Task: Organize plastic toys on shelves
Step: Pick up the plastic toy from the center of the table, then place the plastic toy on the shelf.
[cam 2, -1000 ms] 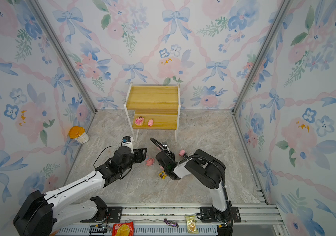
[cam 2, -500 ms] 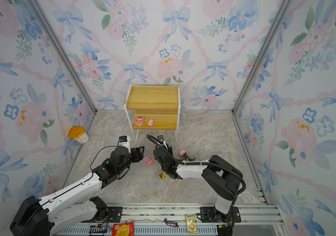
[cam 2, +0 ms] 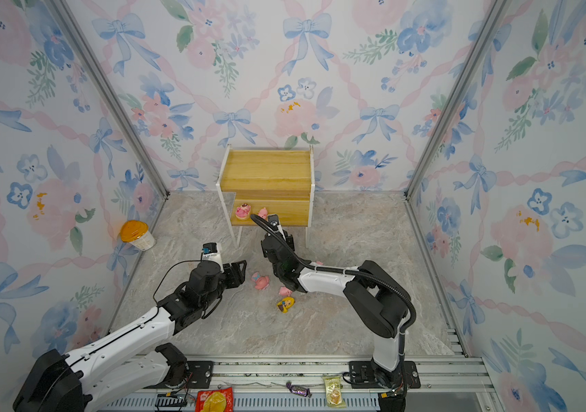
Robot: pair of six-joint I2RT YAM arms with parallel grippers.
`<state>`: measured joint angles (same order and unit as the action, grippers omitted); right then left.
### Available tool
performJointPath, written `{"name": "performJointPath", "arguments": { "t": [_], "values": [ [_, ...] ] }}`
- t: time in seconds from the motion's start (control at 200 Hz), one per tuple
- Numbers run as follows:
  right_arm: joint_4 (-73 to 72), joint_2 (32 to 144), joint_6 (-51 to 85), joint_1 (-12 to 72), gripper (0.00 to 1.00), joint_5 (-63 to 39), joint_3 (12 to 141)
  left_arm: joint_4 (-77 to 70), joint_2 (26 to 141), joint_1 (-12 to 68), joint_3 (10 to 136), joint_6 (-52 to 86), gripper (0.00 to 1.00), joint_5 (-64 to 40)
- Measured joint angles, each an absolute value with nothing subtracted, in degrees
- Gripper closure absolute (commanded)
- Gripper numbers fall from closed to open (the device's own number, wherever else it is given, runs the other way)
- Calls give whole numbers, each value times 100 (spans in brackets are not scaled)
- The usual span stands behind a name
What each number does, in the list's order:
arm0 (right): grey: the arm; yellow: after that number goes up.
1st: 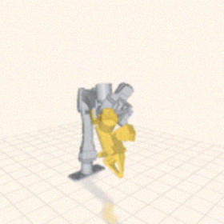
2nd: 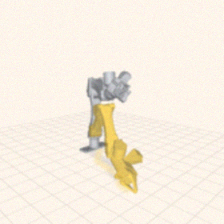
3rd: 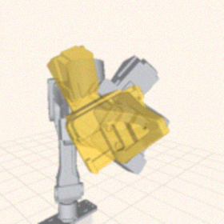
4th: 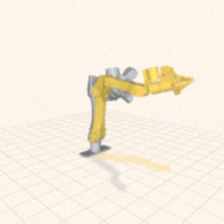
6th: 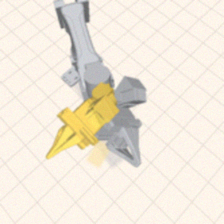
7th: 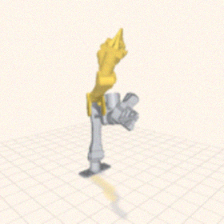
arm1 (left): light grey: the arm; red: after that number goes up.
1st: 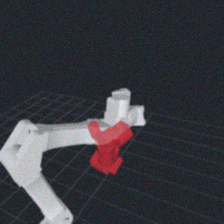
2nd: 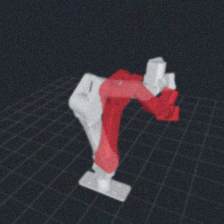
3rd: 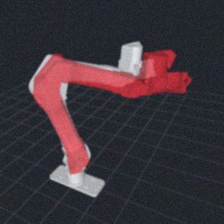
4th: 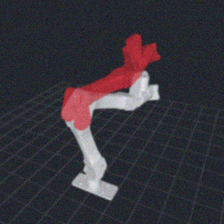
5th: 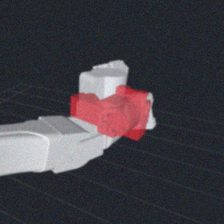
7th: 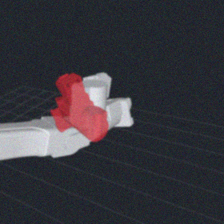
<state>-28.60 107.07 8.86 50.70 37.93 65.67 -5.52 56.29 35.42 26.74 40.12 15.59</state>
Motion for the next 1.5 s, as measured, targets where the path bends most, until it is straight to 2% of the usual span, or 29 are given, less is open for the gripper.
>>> {"name": "performJointPath", "arguments": {
  "t": [0.775,1.5],
  "values": [
    [-2814,11222,563,4668,67,3509,7389,-589,5684,3441,2635,4012,32,1461],
    [-3946,11983,242,4611,67,3588,7835,-598,5684,3409,2626,4012,31,1400]
  ]
}}
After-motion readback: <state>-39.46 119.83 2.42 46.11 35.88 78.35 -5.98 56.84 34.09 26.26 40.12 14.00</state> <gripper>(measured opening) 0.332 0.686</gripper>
